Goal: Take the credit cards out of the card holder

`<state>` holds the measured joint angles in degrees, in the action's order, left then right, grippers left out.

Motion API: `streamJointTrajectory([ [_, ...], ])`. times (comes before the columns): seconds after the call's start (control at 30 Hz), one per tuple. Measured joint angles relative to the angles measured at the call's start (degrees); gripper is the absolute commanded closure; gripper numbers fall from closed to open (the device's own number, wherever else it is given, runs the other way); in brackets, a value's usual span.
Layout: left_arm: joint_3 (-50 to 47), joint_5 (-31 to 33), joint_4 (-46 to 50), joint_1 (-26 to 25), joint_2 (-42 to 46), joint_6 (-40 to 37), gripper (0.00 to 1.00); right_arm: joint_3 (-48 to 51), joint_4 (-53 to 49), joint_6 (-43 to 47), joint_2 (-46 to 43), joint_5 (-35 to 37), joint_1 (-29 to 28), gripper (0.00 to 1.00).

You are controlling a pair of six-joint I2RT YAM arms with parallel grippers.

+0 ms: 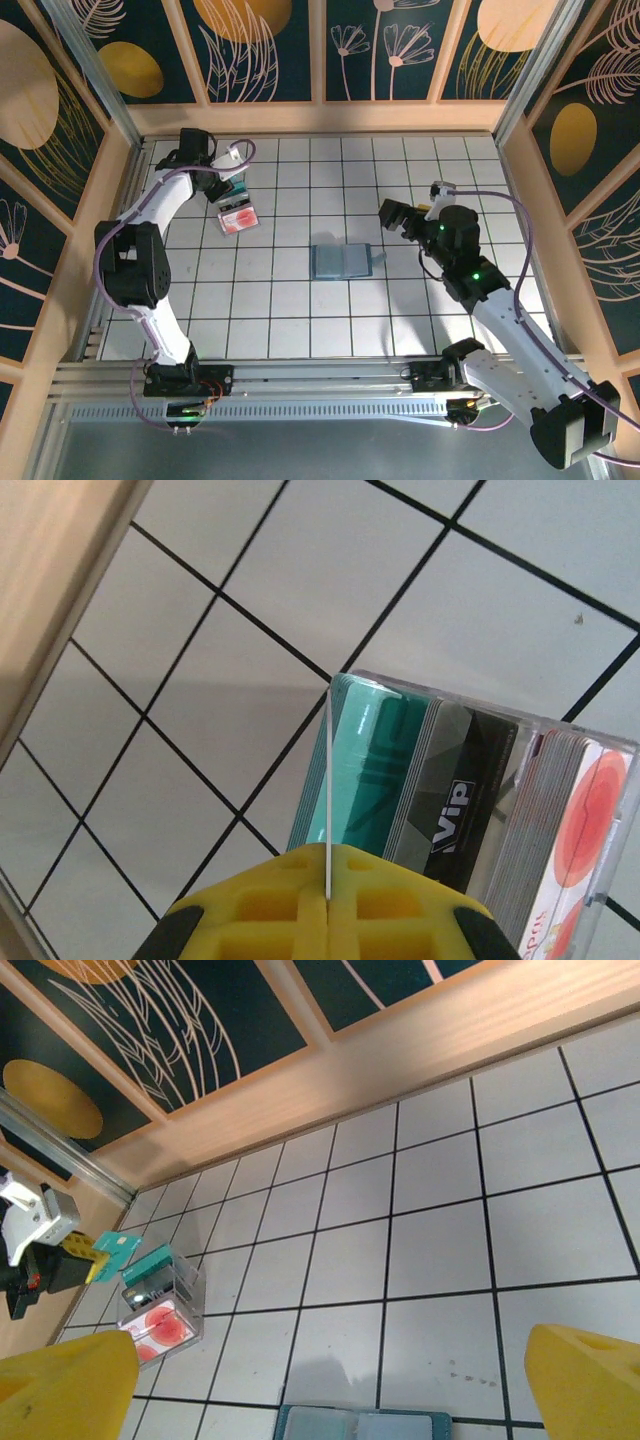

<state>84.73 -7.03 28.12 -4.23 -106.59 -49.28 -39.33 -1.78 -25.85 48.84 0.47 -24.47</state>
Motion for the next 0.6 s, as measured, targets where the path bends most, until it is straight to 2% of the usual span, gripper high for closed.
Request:
streamJointTrajectory([
  [0.6, 7.13, -1.62, 6.73, 0.92, -7.13, -4.55, 1.00, -1.57, -2.19, -0.20, 0.57, 1.68, 0.17, 0.01],
])
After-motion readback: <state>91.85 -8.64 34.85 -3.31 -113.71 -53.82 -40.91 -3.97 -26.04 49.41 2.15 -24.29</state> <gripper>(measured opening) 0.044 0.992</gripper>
